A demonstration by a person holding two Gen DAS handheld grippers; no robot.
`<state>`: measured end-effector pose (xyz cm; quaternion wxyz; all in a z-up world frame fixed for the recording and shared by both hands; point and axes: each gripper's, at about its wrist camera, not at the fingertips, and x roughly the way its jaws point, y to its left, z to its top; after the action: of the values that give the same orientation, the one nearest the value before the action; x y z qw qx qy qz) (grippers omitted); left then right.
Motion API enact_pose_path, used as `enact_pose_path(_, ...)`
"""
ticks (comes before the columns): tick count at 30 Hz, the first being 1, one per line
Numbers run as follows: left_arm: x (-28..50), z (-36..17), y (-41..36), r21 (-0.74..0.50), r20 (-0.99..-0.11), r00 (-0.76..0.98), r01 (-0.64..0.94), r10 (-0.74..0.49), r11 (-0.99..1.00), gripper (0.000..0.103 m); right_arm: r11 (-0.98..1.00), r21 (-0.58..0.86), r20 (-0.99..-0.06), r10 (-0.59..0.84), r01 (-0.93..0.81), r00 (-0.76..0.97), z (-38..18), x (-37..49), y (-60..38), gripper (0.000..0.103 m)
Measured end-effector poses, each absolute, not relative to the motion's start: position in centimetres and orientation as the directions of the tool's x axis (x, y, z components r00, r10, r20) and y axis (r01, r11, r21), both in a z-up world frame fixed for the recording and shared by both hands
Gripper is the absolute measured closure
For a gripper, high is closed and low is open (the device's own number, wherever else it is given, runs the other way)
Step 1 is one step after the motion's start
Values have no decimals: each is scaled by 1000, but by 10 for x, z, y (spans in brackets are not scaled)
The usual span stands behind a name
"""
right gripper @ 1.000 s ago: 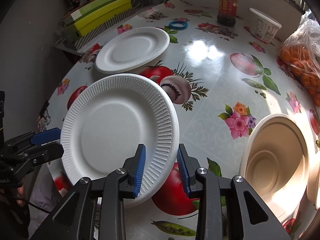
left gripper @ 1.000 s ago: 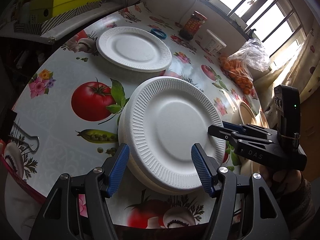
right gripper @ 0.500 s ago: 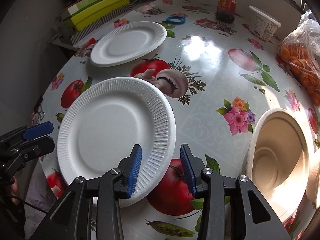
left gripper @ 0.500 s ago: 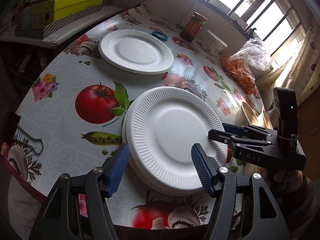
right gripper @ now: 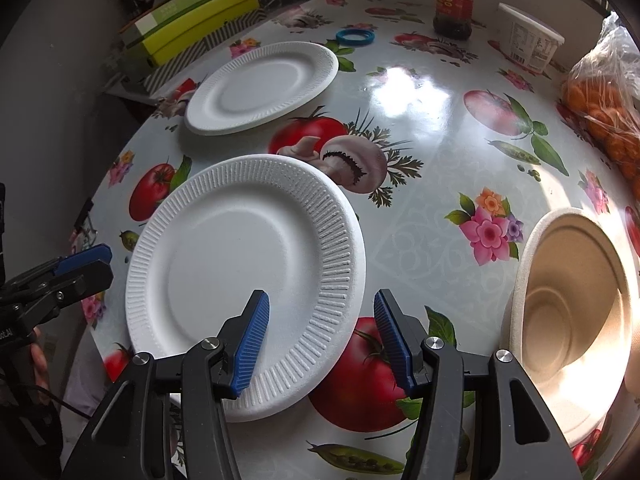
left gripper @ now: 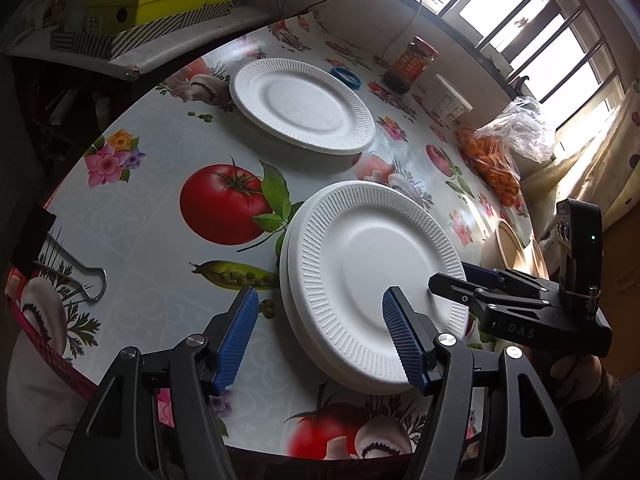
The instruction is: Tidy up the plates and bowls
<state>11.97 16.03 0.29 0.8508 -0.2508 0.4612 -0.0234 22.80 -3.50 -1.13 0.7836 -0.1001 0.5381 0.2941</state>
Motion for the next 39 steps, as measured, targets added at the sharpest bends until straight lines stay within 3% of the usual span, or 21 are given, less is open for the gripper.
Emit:
enact_pose_path(14, 120, -8, 180, -508, -766, 559, -222, -318, 832, 38, 791, 171, -911, 354, -588, 212, -15, 222, -7, 48)
enact_pose_path(39, 111, -7, 220, -478, -779, 571, -277, -258, 833, 38, 759, 201, -907, 383, -620, 174, -17, 219, 46, 48)
